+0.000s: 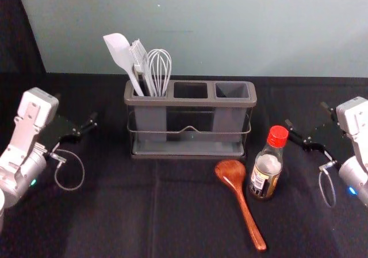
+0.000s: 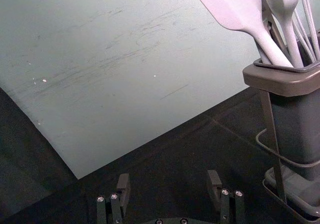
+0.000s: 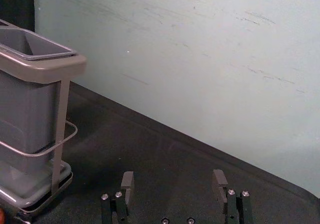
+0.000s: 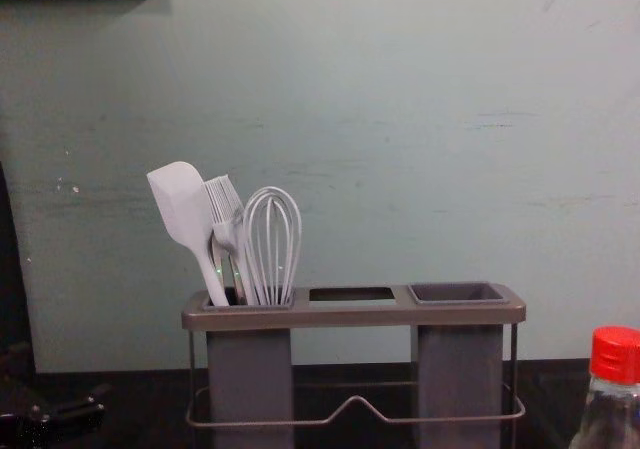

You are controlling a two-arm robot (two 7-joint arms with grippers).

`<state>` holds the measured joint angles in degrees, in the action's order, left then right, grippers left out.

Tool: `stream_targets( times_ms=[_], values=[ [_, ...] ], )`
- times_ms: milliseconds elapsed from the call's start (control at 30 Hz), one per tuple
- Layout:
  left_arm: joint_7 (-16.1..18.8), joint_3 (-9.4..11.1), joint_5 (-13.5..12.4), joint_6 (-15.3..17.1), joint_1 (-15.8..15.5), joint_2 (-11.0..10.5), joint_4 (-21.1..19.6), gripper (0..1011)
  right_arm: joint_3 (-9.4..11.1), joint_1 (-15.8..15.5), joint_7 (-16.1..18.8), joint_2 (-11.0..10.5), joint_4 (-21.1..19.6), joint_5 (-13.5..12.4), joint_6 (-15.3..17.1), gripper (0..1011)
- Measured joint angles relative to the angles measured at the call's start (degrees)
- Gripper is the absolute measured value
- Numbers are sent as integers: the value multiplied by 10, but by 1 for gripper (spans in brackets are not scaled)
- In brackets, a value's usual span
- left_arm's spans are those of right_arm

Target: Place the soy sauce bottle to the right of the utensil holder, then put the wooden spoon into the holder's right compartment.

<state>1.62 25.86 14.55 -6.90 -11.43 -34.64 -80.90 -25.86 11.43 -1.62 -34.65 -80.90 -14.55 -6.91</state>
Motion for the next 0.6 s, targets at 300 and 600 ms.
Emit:
stream_targets(
  times_ms=[300,600],
  values=[
    [0,0,0,0,0,0,0,1005,0,0,0,0,0,0,0,1002],
    [0,0,0,0,0,0,0,1005,0,0,0,0,0,0,0,1002]
  ],
)
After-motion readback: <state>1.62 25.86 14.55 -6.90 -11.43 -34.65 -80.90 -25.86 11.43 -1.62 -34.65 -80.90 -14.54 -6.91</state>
